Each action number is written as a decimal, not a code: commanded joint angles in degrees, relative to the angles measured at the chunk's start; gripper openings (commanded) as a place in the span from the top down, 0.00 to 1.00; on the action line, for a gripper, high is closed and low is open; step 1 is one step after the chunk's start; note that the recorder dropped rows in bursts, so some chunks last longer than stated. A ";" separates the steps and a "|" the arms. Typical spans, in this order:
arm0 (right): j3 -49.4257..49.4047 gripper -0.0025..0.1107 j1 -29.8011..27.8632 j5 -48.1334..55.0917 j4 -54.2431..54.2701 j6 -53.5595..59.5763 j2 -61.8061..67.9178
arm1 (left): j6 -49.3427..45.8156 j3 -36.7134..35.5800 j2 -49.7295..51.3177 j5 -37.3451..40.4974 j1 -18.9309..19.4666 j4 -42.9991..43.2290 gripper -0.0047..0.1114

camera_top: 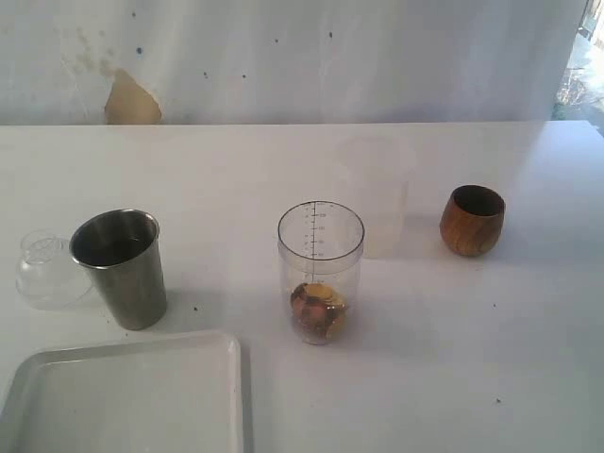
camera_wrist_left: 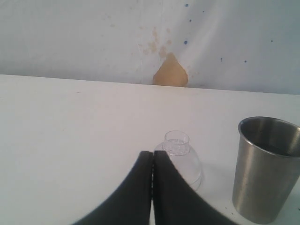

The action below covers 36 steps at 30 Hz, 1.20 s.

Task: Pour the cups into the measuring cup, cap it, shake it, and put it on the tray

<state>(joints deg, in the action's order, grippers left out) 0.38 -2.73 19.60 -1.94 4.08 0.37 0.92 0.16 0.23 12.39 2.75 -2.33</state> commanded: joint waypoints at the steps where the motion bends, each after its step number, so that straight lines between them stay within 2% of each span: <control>1: -0.38 0.98 0.29 -0.06 0.01 -0.25 -0.37 | 0.10 -0.16 -0.23 -0.42 -0.06 0.25 0.95; 9: -0.38 0.98 0.29 -0.06 0.01 -0.25 -0.37 | 0.88 -0.16 -0.23 -1.61 -0.06 -0.32 0.95; 14: -0.38 0.98 0.29 -0.06 0.01 -1.09 -0.37 | 4.70 -0.16 -0.23 -12.39 -0.06 -7.66 0.95; 20: -0.38 0.98 0.29 -0.06 0.01 -1.35 -0.37 | 7.01 -0.16 -0.23 -28.12 -0.06 -8.49 0.95; 23: -0.38 0.98 0.29 -0.06 0.01 -1.35 -0.37 | 9.37 -0.16 -0.23 -29.14 -0.06 -8.24 0.92; 25: -0.38 0.98 0.29 -0.06 0.01 -1.35 -0.37 | 9.37 -0.16 -0.23 -28.71 -0.06 -7.17 0.79; 26: -0.38 0.98 0.29 -0.06 0.01 -1.35 -0.37 | 9.65 -0.16 -0.23 -28.71 -0.06 -7.02 0.68; 28: -0.38 0.98 0.29 -0.06 0.01 -1.35 -0.37 | 9.88 -0.16 -0.23 -29.57 -0.06 -7.02 0.42; 29: -0.38 0.98 0.29 -0.06 0.01 -1.35 -0.37 | 10.24 -0.16 -0.23 -30.66 -0.06 -7.02 0.24; 31: -0.38 0.98 0.29 -0.06 0.01 -1.35 -0.37 | 11.71 -0.16 -0.23 -32.39 -0.06 -6.64 0.04; 36: -0.38 0.98 0.29 -0.06 0.01 -1.35 -0.37 | 16.67 0.31 0.64 -32.32 -0.06 0.70 0.06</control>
<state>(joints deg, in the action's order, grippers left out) 0.38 -2.73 19.60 -1.94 3.00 0.37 14.70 0.07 0.23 -18.90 2.75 -6.36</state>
